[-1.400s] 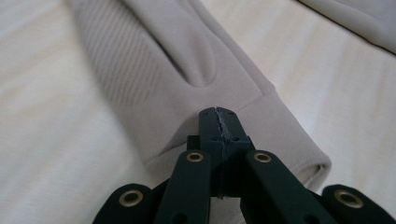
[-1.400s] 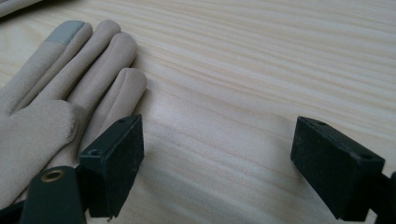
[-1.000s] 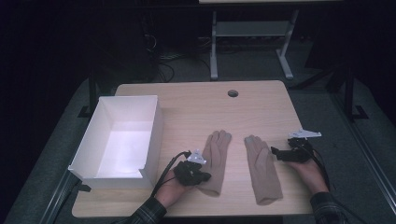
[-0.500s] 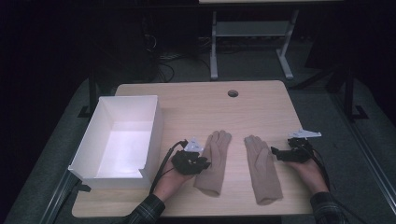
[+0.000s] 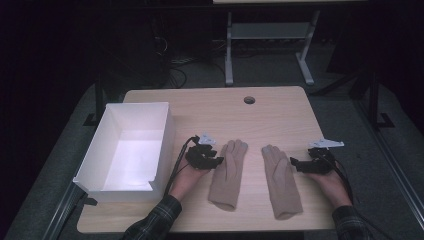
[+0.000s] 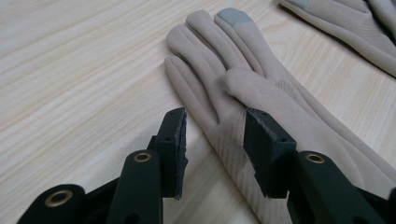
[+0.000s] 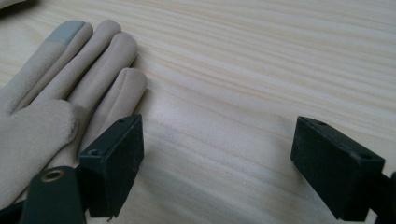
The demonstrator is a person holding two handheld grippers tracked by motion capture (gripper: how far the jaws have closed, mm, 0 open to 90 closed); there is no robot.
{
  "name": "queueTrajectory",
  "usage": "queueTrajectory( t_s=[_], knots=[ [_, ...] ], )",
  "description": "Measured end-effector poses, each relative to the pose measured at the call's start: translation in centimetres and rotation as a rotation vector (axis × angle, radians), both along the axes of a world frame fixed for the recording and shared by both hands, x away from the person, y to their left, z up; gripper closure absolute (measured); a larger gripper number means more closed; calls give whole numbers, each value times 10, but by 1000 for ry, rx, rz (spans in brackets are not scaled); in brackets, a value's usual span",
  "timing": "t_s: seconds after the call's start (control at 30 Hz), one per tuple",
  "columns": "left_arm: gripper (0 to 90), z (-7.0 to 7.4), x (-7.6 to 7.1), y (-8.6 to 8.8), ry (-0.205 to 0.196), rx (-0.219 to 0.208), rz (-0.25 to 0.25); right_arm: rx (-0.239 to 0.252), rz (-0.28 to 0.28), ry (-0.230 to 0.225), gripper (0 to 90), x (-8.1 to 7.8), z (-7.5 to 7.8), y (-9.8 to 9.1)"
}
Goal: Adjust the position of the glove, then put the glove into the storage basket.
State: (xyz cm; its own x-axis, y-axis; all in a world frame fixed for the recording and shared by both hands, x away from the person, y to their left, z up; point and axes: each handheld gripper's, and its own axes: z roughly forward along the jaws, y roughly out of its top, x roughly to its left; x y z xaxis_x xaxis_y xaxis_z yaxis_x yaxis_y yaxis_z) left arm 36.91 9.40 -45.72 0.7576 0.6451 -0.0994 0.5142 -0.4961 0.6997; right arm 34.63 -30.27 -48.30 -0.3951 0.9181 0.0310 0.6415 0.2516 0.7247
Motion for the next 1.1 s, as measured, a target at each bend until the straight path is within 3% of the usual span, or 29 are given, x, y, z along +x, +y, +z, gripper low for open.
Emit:
queueTrajectory(
  t_s=[0.17,0.23,0.33,0.37,0.5,0.53,0.57,0.63,0.67,0.73,0.77,0.8,0.87,1.1],
  knots=[
    [640,-7,1,-3,21,21,-13,0,1,0,169,0,0,0],
    [701,-9,1,-3,44,-2,-26,0,4,-1,169,0,0,0],
    [762,-9,0,-3,59,-1,-42,0,4,0,169,0,0,0],
    [836,-9,0,-5,60,-8,-50,0,8,1,169,0,0,0],
    [871,-6,0,-6,57,6,-55,0,11,1,179,-1,0,0],
    [878,-6,0,-5,63,-1,-54,26,13,29,289,-2,5,-2],
    [878,-6,0,-4,71,-11,-52,26,13,29,289,-2,5,-2],
    [879,-3,1,-2,92,-42,-60,88,45,34,480,-8,16,-4],
    [879,-3,1,-2,92,-42,-60,88,45,34,480,-8,16,-4],
    [879,0,-1,0,102,-80,-64,99,87,37,642,-14,22,-4],
    [879,0,-1,0,102,-80,-64,99,87,37,642,-14,22,-4],
    [879,1,-1,0,109,-90,-66,94,128,63,798,-23,26,-2],
    [880,2,-2,1,116,-102,-74,75,178,82,900,-32,28,-2],
    [880,6,-8,1,131,-130,-99,82,269,122,900,-40,24,-2]
  ],
)
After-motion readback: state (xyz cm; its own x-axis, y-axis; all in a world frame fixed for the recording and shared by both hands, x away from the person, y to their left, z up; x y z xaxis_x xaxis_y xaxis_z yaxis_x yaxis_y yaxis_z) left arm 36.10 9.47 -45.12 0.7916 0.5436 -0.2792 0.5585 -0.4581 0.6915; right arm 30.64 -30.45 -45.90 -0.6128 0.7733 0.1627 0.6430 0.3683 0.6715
